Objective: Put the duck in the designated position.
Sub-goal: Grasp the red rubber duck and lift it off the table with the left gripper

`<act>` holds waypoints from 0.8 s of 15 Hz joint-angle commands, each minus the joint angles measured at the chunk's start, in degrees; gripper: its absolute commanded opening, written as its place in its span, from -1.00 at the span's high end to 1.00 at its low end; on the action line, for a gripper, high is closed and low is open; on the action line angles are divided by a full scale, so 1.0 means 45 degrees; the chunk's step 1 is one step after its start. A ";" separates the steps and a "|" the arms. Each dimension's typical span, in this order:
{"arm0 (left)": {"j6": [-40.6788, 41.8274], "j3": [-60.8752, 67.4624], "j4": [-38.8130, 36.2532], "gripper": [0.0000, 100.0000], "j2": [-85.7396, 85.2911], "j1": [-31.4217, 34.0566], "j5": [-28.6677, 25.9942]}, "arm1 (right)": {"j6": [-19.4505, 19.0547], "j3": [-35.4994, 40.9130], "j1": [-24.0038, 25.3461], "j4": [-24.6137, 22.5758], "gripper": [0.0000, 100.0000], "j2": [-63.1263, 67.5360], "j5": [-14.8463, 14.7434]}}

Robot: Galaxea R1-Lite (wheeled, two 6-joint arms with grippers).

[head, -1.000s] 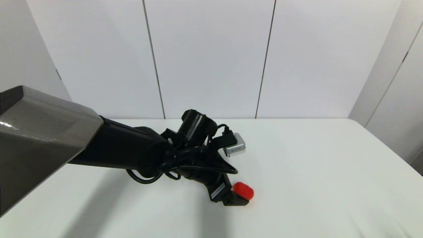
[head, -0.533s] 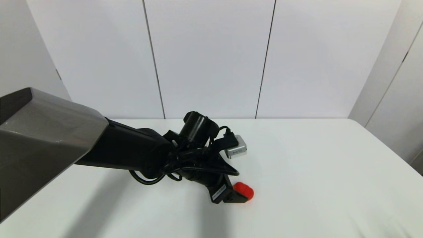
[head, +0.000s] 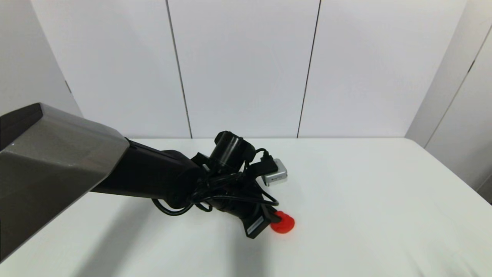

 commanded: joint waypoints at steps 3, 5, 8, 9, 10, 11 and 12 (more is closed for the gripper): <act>0.0013 0.0008 0.0020 1.00 0.0021 -0.0122 -0.0036 | 0.0016 0.0000 0.0003 0.0001 -1.00 0.0016 0.0002; -0.0007 -0.0226 0.0001 1.00 -0.0018 -0.0161 -0.0036 | 0.0016 0.0000 0.0003 0.0001 -1.00 0.0016 0.0002; -0.0007 -0.0792 0.0001 1.00 -0.0116 -0.0161 -0.0036 | 0.0016 0.0000 0.0003 0.0001 -1.00 0.0016 0.0002; -0.0007 -0.0929 0.0001 1.00 -0.0116 -0.0141 -0.0036 | 0.0016 0.0000 0.0003 0.0001 -1.00 0.0016 0.0002; -0.0026 -0.1300 0.0020 1.00 -0.0233 -0.0141 -0.0016 | 0.0016 0.0000 0.0003 0.0001 -1.00 0.0016 0.0002; -0.0065 -0.1476 0.0020 1.00 -0.0272 -0.0102 0.0004 | 0.0016 0.0000 0.0003 0.0001 -1.00 0.0016 0.0002; -0.0105 -0.1515 0.0001 1.00 -0.0409 -0.0063 0.0023 | 0.0016 0.0000 0.0003 0.0001 -1.00 0.0016 0.0002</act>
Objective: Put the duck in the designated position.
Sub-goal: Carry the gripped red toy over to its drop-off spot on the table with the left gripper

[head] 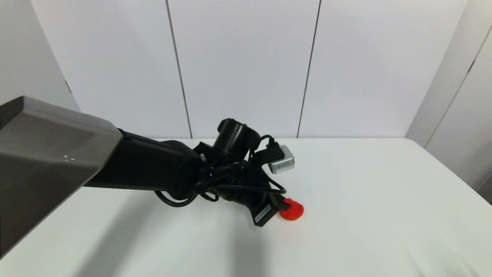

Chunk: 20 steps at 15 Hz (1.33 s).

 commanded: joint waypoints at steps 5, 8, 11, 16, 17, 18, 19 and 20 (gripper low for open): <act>-0.0232 -0.0450 -0.0041 1.00 -0.0937 0.0633 0.0071 | 0.0010 0.0000 0.0003 0.0001 -1.00 0.0016 -0.0003; -0.0290 -0.0528 -0.0041 1.00 -0.1230 0.0906 0.0501 | 0.0010 0.0000 0.0003 0.0001 -1.00 0.0016 -0.0003; -0.0114 -0.0919 0.0018 1.00 -0.1347 0.1238 0.0637 | 0.0010 0.0000 0.0003 0.0001 -1.00 0.0016 -0.0003; 0.0276 -0.1036 0.0038 1.00 -0.1718 0.2254 0.0715 | 0.0010 0.0000 0.0003 0.0001 -1.00 0.0016 -0.0003; 0.0491 -0.1036 0.0038 1.00 -0.1738 0.2625 0.0696 | 0.0010 0.0000 0.0003 0.0001 -1.00 0.0016 -0.0003; 0.0725 -0.1036 0.0018 1.00 -0.1718 0.3035 0.0676 | 0.0010 0.0000 0.0003 0.0001 -1.00 0.0016 -0.0003; 0.1097 -0.1055 0.0038 1.00 -0.1679 0.3699 0.0637 | 0.0010 0.0000 0.0003 0.0001 -1.00 0.0016 -0.0003; 0.1292 -0.0997 0.0018 1.00 -0.1621 0.4207 0.0579 | 0.0010 0.0000 0.0003 0.0001 -1.00 0.0016 -0.0003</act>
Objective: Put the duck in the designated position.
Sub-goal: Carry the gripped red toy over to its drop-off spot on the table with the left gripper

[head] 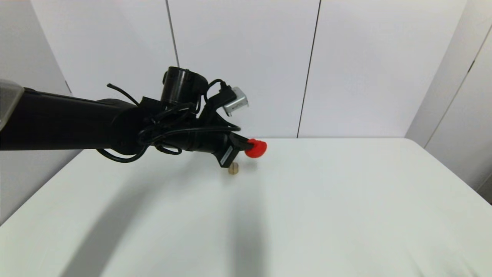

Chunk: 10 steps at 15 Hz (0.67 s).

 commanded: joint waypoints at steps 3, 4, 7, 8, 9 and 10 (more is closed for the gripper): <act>0.0816 -0.0138 -0.0112 1.00 0.0587 0.2722 -0.1030 | 0.0016 0.0000 0.0003 0.0001 -1.00 0.0016 -0.0003; 0.0933 -0.0274 -0.0112 1.00 0.0899 0.2937 -0.1166 | 0.0016 0.0000 0.0003 0.0001 -1.00 0.0016 -0.0003; 0.1343 -0.0743 -0.0171 1.00 0.2149 0.3035 -0.1752 | 0.0016 0.0000 0.0003 0.0001 -1.00 0.0016 -0.0003; 0.1480 -0.1153 -0.0073 1.00 0.2579 0.2996 -0.1869 | 0.0016 0.0000 0.0003 0.0001 -1.00 0.0016 -0.0003; 0.1636 -0.1583 0.0025 1.00 0.2970 0.2918 -0.1889 | 0.0016 0.0000 0.0003 0.0001 -1.00 0.0016 -0.0003; 0.1812 -0.2110 0.0103 1.00 0.3419 0.2898 -0.1869 | 0.0016 0.0000 0.0003 0.0001 -1.00 0.0016 -0.0003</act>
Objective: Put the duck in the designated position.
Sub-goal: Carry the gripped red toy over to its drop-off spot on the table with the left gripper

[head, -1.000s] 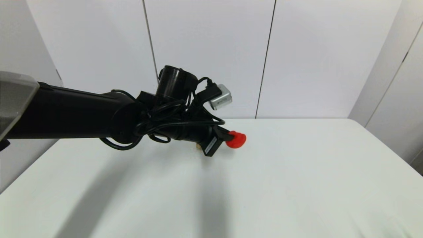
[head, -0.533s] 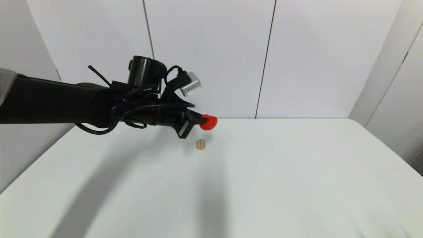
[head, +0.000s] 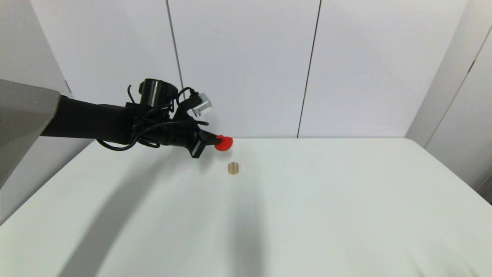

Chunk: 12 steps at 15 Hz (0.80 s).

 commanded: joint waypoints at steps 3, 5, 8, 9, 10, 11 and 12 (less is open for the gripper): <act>0.0700 -0.2990 0.0883 1.00 0.2868 -0.0215 -0.0180 | 0.0010 0.0000 0.0003 0.0001 -1.00 0.0016 -0.0008; 0.0759 -0.3713 0.1196 1.00 0.3337 -0.0274 -0.0180 | 0.0010 0.0000 0.0003 0.0001 -1.00 0.0016 -0.0008; 0.1111 -0.4338 0.1938 1.00 0.3825 -0.0254 -0.0180 | 0.0010 0.0000 0.0003 0.0001 -1.00 0.0016 -0.0008; 0.1091 -0.4377 0.2036 1.00 0.3903 -0.0235 -0.0180 | 0.0010 0.0000 0.0003 0.0001 -1.00 0.0016 -0.0008; 0.1130 -0.4475 0.2055 1.00 0.4001 -0.0215 -0.0180 | 0.0010 0.0000 0.0003 0.0001 -1.00 0.0016 -0.0008; 0.1111 -0.4494 0.2055 1.00 0.4040 -0.0196 -0.0180 | 0.0010 0.0000 0.0003 0.0001 -1.00 0.0016 -0.0008; 0.1130 -0.4494 0.2055 1.00 0.4079 -0.0196 -0.0180 | 0.0010 0.0000 0.0003 0.0001 -1.00 0.0016 -0.0008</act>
